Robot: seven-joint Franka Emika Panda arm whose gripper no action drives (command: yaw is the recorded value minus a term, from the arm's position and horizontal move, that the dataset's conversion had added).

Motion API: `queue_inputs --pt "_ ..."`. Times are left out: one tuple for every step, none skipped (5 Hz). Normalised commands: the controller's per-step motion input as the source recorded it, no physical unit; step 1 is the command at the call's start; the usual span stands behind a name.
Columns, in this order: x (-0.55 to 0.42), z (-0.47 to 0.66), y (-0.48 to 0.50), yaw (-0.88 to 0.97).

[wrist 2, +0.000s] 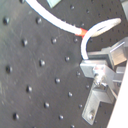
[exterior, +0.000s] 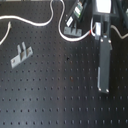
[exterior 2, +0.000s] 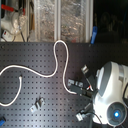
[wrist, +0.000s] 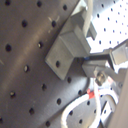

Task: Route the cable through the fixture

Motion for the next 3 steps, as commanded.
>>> queue_inputs --pt "-0.037 0.06 -0.264 0.16" --pt "-0.1 0.03 -0.314 0.14" --pt "-0.215 -0.08 -0.249 0.16"
